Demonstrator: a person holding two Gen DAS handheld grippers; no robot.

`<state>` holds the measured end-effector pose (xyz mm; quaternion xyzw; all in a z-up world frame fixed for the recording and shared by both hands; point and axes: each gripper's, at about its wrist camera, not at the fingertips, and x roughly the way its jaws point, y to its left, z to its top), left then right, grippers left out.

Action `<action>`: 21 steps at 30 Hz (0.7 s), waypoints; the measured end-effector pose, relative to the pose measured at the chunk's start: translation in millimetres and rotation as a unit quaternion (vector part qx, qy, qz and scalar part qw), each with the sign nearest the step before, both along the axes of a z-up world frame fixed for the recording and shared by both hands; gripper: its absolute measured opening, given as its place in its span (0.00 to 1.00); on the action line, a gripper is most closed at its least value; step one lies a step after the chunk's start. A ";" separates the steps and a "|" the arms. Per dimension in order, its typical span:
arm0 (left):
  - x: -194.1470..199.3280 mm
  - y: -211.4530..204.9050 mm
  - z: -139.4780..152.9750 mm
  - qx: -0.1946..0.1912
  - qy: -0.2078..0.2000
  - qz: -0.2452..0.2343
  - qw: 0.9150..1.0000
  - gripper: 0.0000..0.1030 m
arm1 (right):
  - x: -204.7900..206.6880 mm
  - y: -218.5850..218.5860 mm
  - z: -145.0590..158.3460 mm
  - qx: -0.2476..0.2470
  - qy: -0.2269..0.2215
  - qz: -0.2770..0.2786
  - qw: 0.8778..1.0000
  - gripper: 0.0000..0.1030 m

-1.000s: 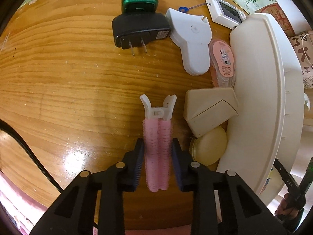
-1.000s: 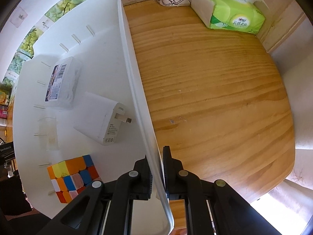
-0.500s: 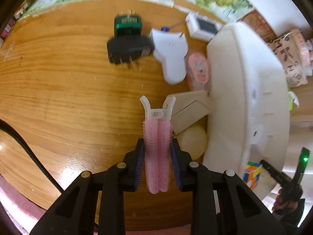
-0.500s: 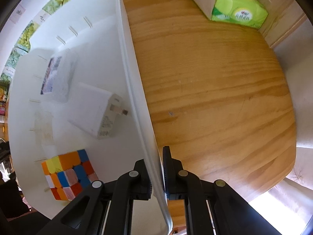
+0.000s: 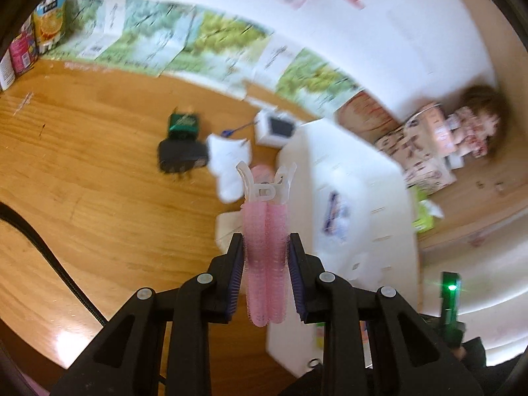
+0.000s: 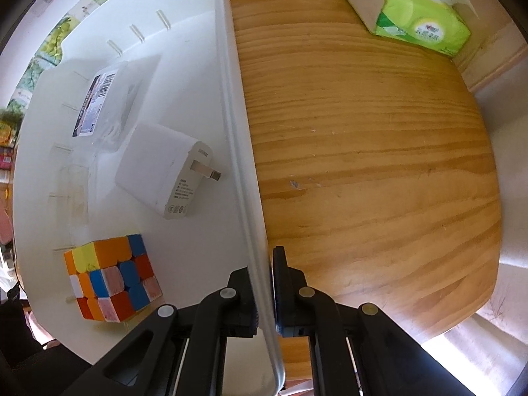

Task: Organize rigid objects
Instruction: 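Carry the pink curler with the left gripper into the tray and release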

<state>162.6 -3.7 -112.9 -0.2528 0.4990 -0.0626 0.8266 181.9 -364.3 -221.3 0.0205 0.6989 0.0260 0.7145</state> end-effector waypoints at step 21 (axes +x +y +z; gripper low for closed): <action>-1.7 -84.3 24.7 0.005 -0.060 -0.077 0.995 0.27 | 2.8 38.7 14.6 -0.033 -0.017 0.114 0.993 0.05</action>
